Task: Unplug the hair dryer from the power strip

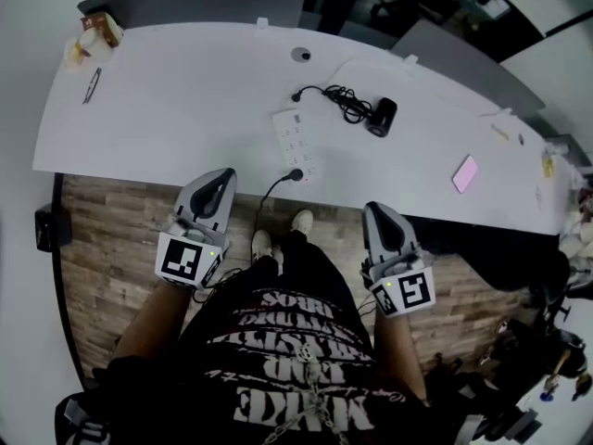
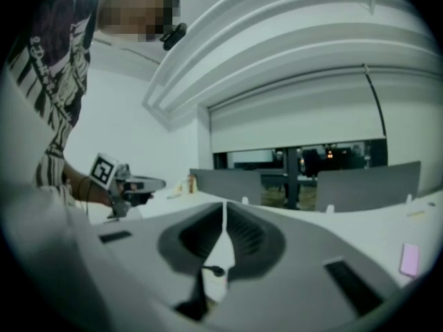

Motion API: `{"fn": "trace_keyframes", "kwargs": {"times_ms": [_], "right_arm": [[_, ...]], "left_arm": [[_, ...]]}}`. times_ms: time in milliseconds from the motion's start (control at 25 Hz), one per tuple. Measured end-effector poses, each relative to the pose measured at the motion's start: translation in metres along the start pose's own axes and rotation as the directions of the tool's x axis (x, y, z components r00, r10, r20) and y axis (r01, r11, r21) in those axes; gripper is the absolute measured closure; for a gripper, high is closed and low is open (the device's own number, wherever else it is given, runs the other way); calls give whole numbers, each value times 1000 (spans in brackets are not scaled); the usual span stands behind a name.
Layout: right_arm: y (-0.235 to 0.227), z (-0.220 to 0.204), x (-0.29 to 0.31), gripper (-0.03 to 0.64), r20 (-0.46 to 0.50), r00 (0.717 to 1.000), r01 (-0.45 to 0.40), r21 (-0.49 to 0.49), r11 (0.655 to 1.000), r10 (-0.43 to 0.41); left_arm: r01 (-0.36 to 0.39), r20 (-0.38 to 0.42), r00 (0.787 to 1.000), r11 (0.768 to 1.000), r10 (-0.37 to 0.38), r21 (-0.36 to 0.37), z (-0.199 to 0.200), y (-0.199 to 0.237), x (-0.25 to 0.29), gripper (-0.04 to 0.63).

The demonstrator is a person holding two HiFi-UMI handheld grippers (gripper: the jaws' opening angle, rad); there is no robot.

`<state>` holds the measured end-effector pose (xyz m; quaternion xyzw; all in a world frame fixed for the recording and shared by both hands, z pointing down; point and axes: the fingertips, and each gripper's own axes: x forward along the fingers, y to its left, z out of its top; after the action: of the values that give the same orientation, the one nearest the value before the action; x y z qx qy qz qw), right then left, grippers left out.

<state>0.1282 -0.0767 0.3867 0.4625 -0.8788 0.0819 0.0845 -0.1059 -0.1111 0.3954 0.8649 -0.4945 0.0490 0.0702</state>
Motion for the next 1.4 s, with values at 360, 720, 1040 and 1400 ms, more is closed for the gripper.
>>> {"fn": "trace_keyframes", "kwargs": {"times_ms": [360, 720, 1040, 1400], "right_arm": [[-28, -12, 27, 580, -26, 999, -31, 30, 999, 32], [-66, 3, 57, 580, 4, 996, -95, 20, 995, 95], [-90, 14, 112, 580, 22, 963, -267, 9, 964, 267], [-72, -57, 182, 580, -137, 883, -421, 190, 887, 449]], "left_arm": [[17, -69, 997, 1000, -18, -15, -12, -9, 45, 574], [-5, -66, 998, 1000, 5, 1, -7, -6, 96, 572], [-143, -67, 987, 990, 144, 12, 3, 11, 119, 574], [-296, -224, 934, 954, 278, -49, -64, 18, 93, 574]]}}
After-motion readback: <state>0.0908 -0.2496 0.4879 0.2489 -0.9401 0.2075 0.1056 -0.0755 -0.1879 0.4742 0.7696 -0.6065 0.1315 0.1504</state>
